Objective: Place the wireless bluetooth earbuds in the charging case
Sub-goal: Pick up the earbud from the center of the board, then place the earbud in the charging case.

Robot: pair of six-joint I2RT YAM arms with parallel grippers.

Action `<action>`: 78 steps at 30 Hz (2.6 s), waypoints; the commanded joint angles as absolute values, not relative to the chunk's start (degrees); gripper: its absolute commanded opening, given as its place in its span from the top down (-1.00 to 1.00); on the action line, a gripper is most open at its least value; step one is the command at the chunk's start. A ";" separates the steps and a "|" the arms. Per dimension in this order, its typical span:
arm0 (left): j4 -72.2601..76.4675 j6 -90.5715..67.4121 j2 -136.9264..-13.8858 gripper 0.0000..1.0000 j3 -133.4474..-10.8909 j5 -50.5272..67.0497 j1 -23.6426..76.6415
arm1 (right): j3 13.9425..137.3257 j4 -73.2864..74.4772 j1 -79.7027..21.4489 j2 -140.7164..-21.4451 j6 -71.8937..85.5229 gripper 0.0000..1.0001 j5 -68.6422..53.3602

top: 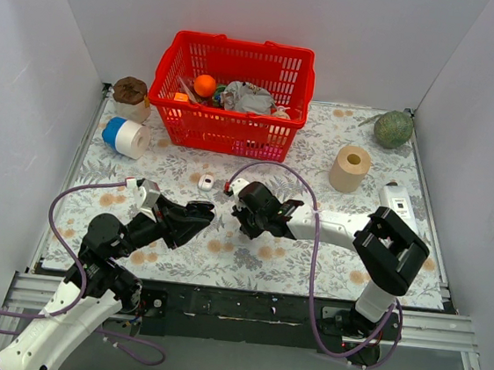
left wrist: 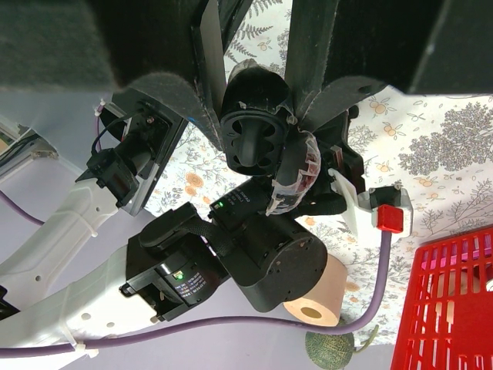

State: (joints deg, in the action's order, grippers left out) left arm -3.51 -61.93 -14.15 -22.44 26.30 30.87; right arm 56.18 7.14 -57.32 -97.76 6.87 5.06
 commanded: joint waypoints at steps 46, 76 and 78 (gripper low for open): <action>30.32 -63.81 -48.78 1.00 -31.55 63.72 31.03 | 79.89 33.66 -67.76 -63.10 -10.11 0.97 -9.49; 34.80 -66.80 -46.58 1.00 -29.53 60.56 31.64 | 78.49 31.20 -69.26 -66.09 -7.12 0.97 -5.36; 35.16 -66.80 -46.58 1.00 -29.36 60.12 31.73 | 78.84 31.72 -69.35 -66.44 -6.94 0.97 -5.01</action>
State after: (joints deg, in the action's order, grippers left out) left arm 32.67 -66.52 -47.88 -29.71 61.78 31.33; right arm 77.58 33.95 -68.90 -66.11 -7.81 -6.22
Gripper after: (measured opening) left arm 0.294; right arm 0.033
